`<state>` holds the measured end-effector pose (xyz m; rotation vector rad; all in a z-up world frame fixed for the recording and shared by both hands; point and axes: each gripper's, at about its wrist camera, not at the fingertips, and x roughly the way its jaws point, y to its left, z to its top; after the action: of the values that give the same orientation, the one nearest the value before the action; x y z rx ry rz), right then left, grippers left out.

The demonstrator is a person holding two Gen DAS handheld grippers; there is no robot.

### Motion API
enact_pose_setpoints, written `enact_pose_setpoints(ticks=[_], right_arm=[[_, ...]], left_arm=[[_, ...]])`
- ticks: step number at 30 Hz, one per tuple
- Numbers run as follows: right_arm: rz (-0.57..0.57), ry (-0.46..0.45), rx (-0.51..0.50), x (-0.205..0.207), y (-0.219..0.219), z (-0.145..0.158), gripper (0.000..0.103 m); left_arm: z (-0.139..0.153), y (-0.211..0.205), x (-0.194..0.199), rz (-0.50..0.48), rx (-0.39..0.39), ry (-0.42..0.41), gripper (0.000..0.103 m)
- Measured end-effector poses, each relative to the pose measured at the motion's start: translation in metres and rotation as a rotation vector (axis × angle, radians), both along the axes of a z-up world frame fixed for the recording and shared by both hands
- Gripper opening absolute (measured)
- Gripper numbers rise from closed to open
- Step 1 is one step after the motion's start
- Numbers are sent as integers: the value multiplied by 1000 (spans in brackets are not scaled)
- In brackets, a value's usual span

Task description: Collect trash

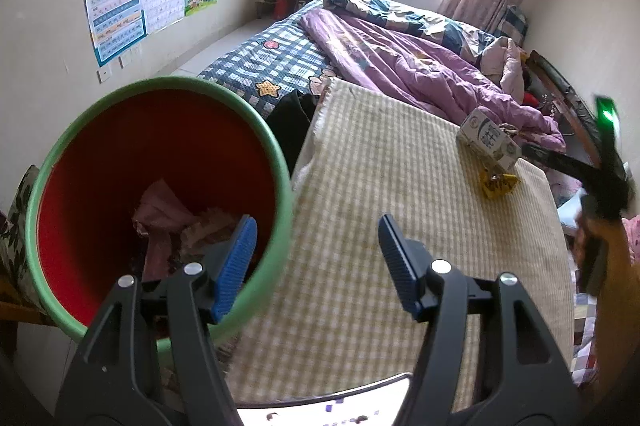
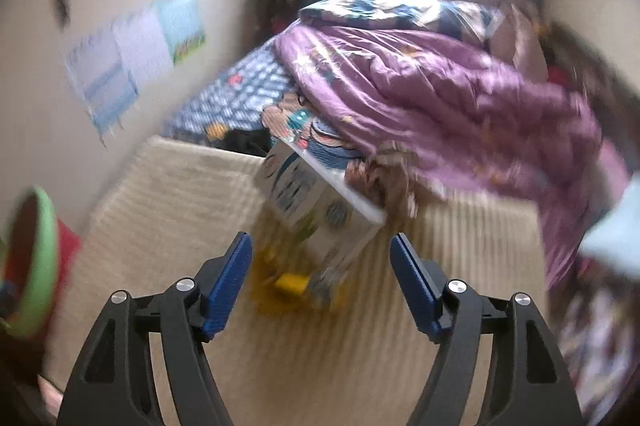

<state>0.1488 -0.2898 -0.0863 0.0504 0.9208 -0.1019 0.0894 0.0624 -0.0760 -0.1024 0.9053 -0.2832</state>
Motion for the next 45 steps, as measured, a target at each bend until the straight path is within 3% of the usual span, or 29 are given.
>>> enact_pose_setpoints(ticks=[7, 11, 13, 14, 18, 22, 23, 26, 28, 32, 36, 41, 43, 44, 45], right_arm=[[250, 107, -420, 46, 44, -51, 69], [309, 158, -526, 48, 50, -84, 69], [299, 145, -548, 43, 47, -87, 58], [291, 135, -530, 37, 45, -83, 55], [308, 163, -242, 11, 31, -66, 55], [399, 163, -35, -42, 33, -58, 55], [414, 159, -25, -48, 36, -55, 56], [407, 91, -12, -64, 34, -41, 77], [349, 29, 25, -60, 18, -28, 78], [120, -62, 146, -34, -38, -9, 80], [-11, -33, 126, 13, -69, -16, 80], [-31, 69, 80, 58, -74, -43, 80], [-37, 90, 105, 57, -73, -56, 71], [-42, 97, 119, 49, -72, -63, 52], [-50, 108, 139, 47, -74, -66, 42]], left_arm=[[-1, -7, -9, 42, 22, 22, 62], [-3, -10, -11, 56, 32, 32, 62], [-2, -13, -11, 55, 39, 32, 62], [-2, -16, -11, 51, 43, 32, 62], [-3, -28, -8, 25, 47, 37, 62], [-4, -47, -7, -24, 50, 38, 62], [-5, -50, -7, -32, 50, 41, 62], [-9, -61, -6, -55, 48, 52, 62], [-10, -70, -7, -78, 50, 52, 62], [-15, -84, -10, -109, 52, 62, 62], [-22, -110, -11, -172, 19, 105, 62], [-33, -155, -21, -287, -20, 147, 65], [-38, -168, -24, -318, -19, 166, 65], [-40, -171, -25, -328, -18, 170, 65], [-41, -173, -26, -337, -17, 171, 65]])
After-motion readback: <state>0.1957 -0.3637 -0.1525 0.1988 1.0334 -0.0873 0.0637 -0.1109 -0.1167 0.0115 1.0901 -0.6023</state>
